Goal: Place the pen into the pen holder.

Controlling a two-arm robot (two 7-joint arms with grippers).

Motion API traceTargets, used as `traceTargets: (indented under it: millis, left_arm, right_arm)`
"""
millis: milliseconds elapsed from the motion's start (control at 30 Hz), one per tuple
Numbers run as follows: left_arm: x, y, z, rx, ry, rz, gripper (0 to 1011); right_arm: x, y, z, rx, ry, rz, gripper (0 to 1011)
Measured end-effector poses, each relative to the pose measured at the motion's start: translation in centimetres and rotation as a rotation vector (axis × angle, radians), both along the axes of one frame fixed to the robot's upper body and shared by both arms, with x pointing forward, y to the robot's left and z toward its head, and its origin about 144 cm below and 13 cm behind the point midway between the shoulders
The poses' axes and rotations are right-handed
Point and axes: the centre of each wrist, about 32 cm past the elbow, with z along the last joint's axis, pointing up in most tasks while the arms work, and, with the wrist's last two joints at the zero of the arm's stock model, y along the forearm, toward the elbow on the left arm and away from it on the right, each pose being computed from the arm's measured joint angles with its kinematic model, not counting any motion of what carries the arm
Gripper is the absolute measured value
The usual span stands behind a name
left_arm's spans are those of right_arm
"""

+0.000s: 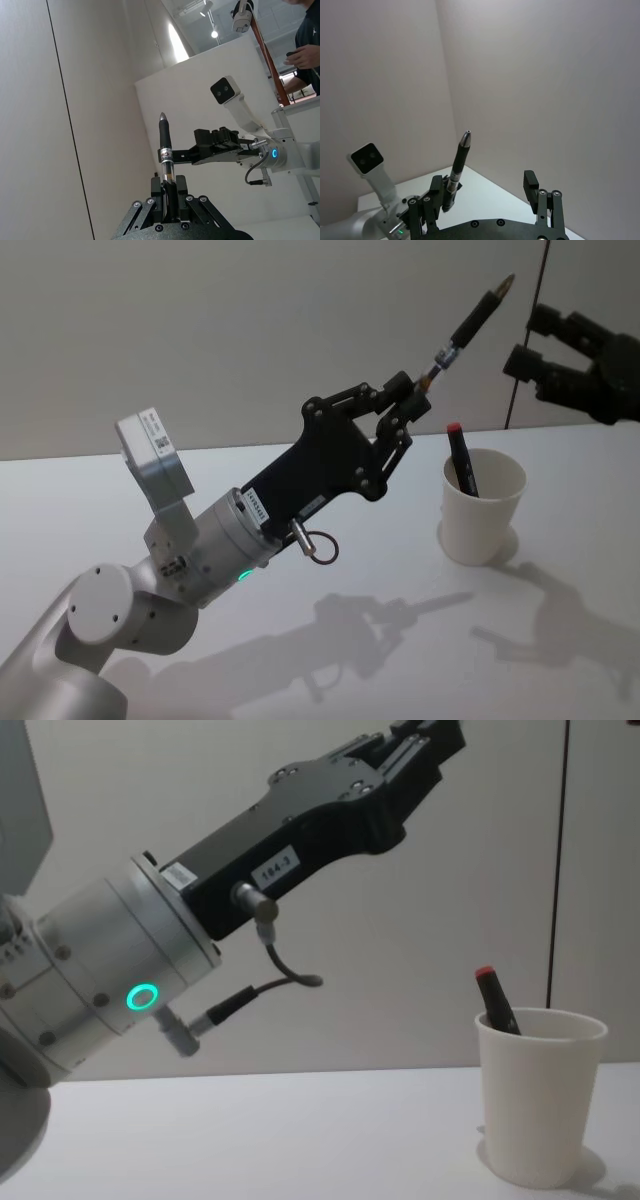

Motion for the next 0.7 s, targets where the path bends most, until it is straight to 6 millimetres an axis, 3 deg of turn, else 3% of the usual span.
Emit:
traceTargets:
  millis: [700]
  left_arm:
    - [0.0,0.0,0.0,0.000,0.000,0.000,170]
  right_arm:
    - [0.5,1.1,0.3,0.087,0.058,0.090,1001]
